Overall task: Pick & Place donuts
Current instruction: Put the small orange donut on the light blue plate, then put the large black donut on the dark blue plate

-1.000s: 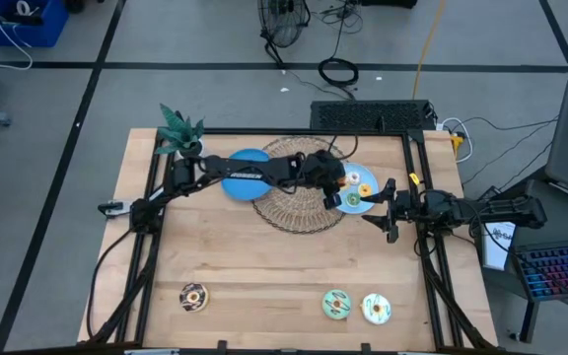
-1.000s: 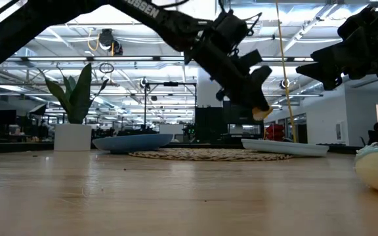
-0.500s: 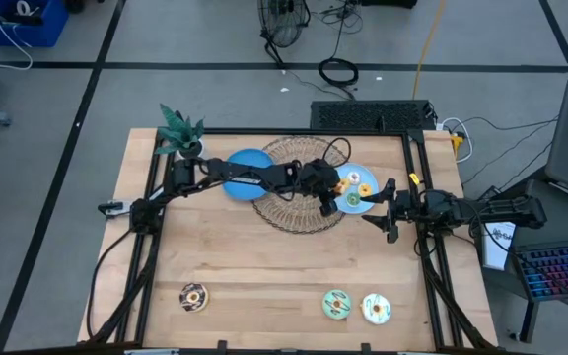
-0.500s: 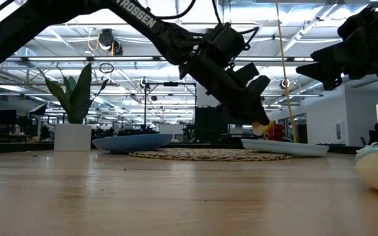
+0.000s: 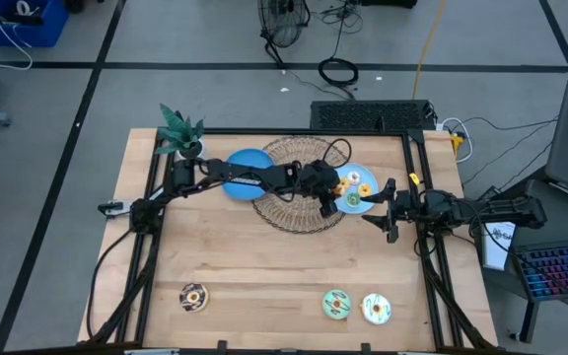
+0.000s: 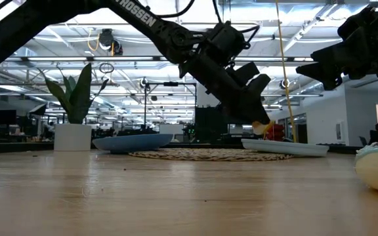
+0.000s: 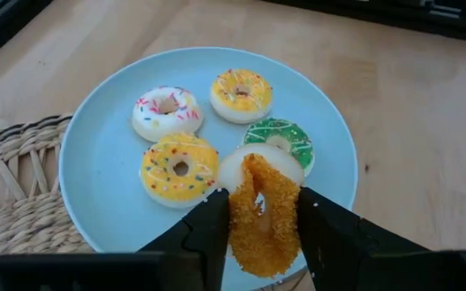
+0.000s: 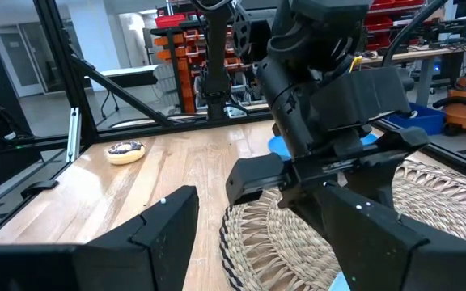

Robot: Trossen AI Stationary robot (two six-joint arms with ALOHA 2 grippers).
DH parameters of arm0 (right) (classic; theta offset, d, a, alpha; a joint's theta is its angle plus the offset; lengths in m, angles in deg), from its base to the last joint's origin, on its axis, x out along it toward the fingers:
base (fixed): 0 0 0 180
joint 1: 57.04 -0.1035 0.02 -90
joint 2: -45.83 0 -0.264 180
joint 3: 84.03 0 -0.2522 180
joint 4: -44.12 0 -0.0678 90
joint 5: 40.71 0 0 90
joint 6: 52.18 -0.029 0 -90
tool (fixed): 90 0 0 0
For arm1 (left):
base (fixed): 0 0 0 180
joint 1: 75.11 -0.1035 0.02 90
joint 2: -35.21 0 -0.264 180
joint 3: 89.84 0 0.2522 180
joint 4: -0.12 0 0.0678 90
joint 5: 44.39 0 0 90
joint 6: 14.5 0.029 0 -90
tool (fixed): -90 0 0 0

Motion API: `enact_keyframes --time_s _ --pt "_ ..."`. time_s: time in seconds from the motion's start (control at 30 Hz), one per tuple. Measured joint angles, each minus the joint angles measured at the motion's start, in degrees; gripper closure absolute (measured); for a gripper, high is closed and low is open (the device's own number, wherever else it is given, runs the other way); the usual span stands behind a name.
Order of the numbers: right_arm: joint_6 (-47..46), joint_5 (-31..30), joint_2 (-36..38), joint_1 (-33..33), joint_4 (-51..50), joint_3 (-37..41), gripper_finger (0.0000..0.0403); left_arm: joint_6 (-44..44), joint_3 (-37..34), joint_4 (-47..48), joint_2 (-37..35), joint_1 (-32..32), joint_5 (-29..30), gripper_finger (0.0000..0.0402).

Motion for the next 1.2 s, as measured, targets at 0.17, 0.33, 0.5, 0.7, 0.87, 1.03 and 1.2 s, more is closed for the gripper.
enact_keyframes --time_s 0.17,0.33,0.5,0.7,0.87,1.03,1.2 --pt "0.01 0.00 0.00 0.02 0.00 0.00 0.0161 -0.04 0.00 -0.22 0.00 0.00 0.09 0.0213" --pt "-0.01 0.00 -0.02 0.00 0.00 0.02 0.0161 -0.05 0.00 -0.24 0.00 0.00 0.11 0.0164" --pt "0.00 0.00 -0.01 0.02 0.00 0.00 0.0161 -1.21 0.00 -0.28 0.00 0.00 0.08 0.0139" --pt "0.01 0.00 -0.01 0.01 0.00 0.00 0.0161 -1.50 0.00 -0.28 0.00 0.00 0.09 0.0135" --pt "0.00 0.01 -0.01 0.01 0.00 0.00 0.0161 -1.35 0.00 -2.58 0.00 0.00 0.11 0.0145" --pt "-0.01 0.00 0.00 0.02 0.00 0.00 0.0161 -1.62 1.22 -3.64 -0.59 -0.04 0.09 0.0149" --pt "0.00 0.02 -0.02 0.00 0.00 0.01 0.0161 -1.13 1.62 -2.20 -3.97 -0.04 0.11 0.0143"
